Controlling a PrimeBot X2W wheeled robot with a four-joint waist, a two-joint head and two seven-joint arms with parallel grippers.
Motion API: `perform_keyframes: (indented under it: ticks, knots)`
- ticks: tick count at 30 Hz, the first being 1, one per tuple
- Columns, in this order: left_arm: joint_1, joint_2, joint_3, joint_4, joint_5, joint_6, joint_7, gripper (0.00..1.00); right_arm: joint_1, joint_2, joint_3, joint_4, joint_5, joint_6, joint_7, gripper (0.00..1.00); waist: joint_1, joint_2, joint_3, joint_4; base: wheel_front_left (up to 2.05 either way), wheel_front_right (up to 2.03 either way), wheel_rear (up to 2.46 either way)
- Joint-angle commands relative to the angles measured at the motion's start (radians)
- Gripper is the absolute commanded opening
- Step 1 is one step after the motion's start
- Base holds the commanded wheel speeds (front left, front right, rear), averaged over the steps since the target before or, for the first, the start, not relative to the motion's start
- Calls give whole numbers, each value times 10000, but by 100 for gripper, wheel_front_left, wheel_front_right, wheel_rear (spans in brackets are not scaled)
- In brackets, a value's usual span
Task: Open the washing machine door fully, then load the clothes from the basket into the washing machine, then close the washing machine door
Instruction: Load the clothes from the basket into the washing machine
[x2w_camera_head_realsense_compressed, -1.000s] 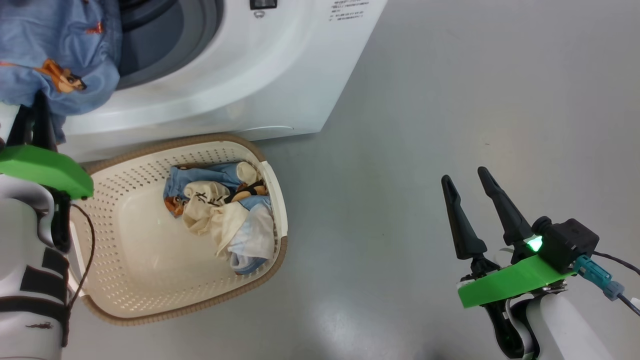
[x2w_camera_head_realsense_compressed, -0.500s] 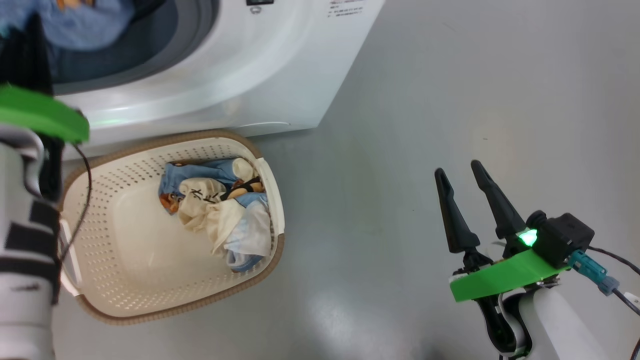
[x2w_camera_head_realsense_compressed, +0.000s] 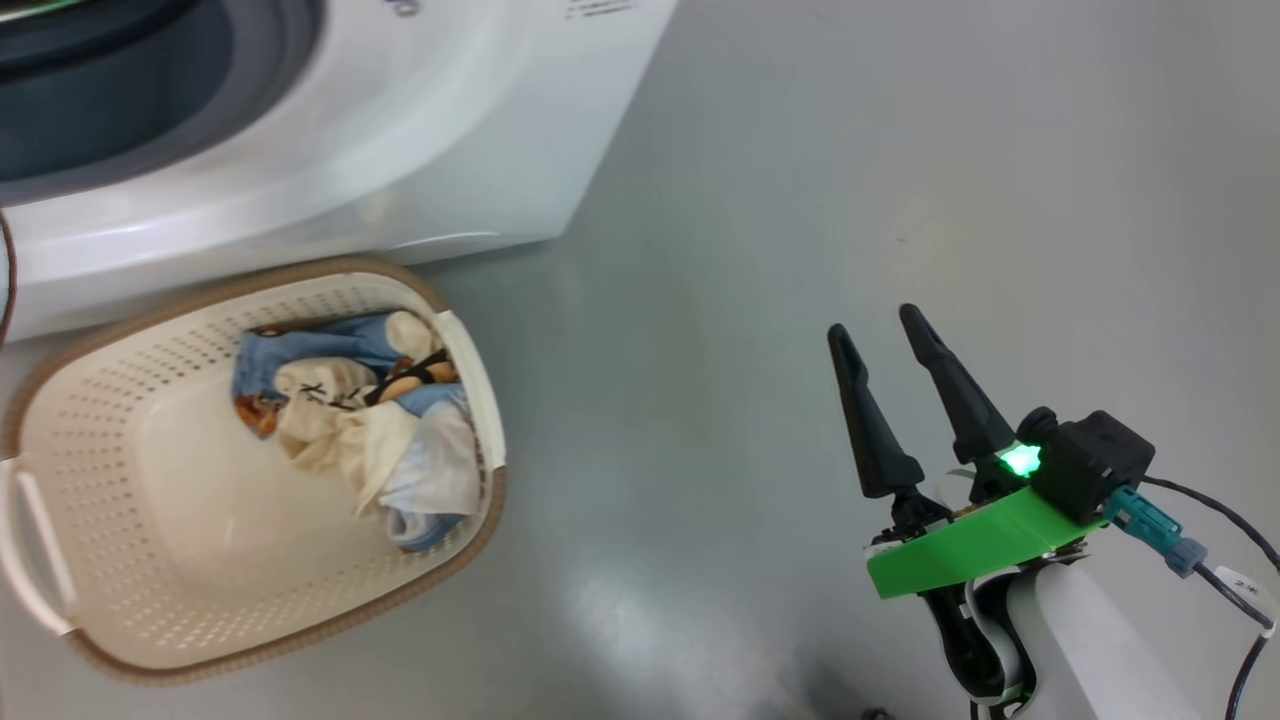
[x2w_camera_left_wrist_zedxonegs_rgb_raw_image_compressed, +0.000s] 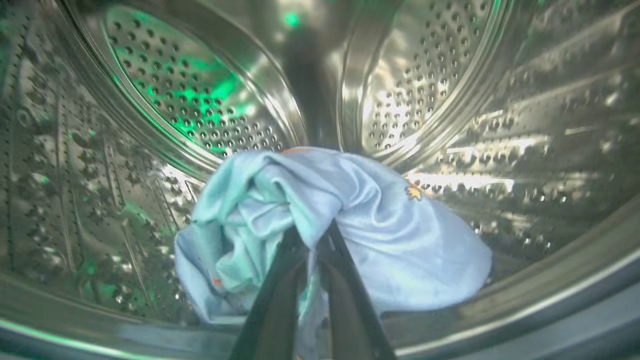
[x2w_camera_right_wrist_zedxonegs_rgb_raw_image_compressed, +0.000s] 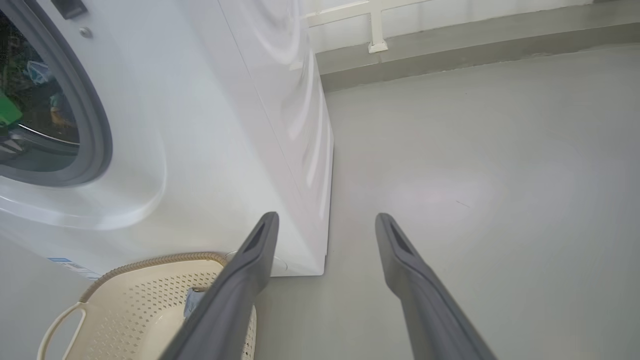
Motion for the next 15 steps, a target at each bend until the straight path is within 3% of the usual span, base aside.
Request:
perform_keyframes:
  ticks: [1, 8, 15]
  knots:
    - [-236, 571, -95, 281, 322, 127, -51, 0, 0, 57, 263, -213, 175, 56, -80, 100, 0, 0, 226, -360, 0, 0, 0]
    - [-1016, 889, -623, 1699, 812, 190, 64, 0, -12, 74, 469, -267, 344, 56, -80, 100, 0, 0, 411, -676, 0, 0, 0]
    - [-1440, 935, -916, 2270, 926, 91, 676, 0, 2, 76, 494, -275, 448, 56, -80, 100, 0, 0, 436, -714, 0, 0, 0]
